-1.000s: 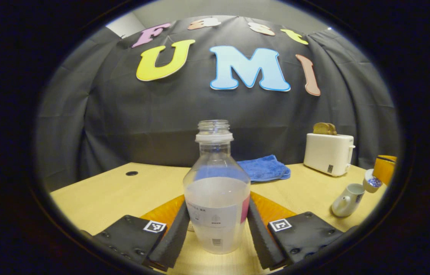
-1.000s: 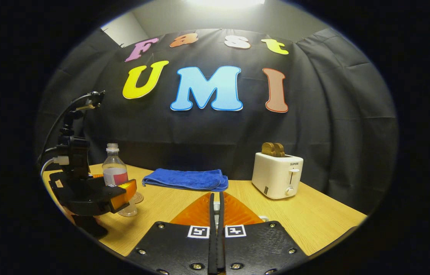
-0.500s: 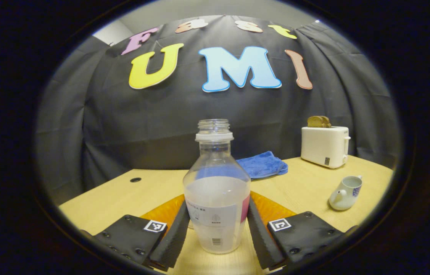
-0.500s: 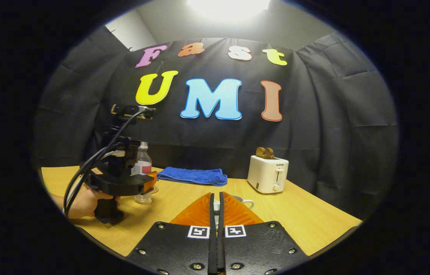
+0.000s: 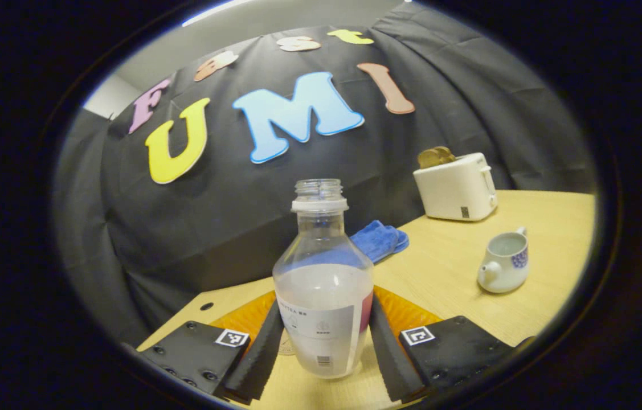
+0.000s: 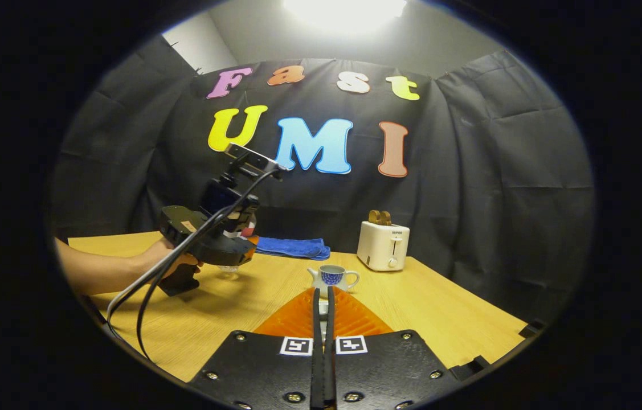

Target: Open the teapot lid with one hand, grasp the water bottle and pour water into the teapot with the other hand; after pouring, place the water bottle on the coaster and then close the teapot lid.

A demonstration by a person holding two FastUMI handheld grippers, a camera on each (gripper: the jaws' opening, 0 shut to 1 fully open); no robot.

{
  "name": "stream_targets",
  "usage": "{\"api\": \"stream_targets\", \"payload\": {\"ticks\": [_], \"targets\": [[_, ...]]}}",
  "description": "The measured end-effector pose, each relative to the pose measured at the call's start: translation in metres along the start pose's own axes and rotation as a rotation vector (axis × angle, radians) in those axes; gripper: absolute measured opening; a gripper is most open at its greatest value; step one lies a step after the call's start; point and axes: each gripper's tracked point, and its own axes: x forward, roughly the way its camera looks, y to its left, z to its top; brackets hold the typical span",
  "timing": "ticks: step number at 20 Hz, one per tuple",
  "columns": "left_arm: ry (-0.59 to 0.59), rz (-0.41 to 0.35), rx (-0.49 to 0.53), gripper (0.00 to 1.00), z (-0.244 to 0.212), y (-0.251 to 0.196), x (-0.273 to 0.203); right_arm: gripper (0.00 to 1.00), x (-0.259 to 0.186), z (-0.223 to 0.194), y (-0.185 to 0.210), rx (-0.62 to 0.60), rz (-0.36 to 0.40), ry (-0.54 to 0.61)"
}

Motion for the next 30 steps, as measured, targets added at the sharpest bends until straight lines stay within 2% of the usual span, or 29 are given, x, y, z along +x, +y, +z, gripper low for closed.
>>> {"api": "stream_targets", "payload": {"ticks": [3, 10, 18, 24, 30], "targets": [[0.006, -0.022, 0.157, 0.87, 0.007, -0.023, 0.005, 0.0, -0.009, -0.002, -0.006, 0.024, -0.017, 0.002], [-0.028, -0.027, 0.429, 0.87, 0.026, -0.061, 0.008, 0.01, -0.013, -0.007, -0.012, 0.028, -0.025, 0.005], [0.013, -0.06, 0.616, 0.87, 0.016, -0.083, 0.021, 0.01, -0.015, -0.011, -0.02, 0.044, -0.031, 0.013], [0.049, -0.037, 0.862, 0.87, 0.015, -0.087, 0.027, 0.01, -0.013, -0.018, -0.023, 0.044, -0.035, 0.033], [0.064, -0.073, 0.971, 0.87, 0.014, -0.098, 0.029, 0.01, -0.013, -0.022, -0.028, 0.056, -0.042, 0.049]]}}
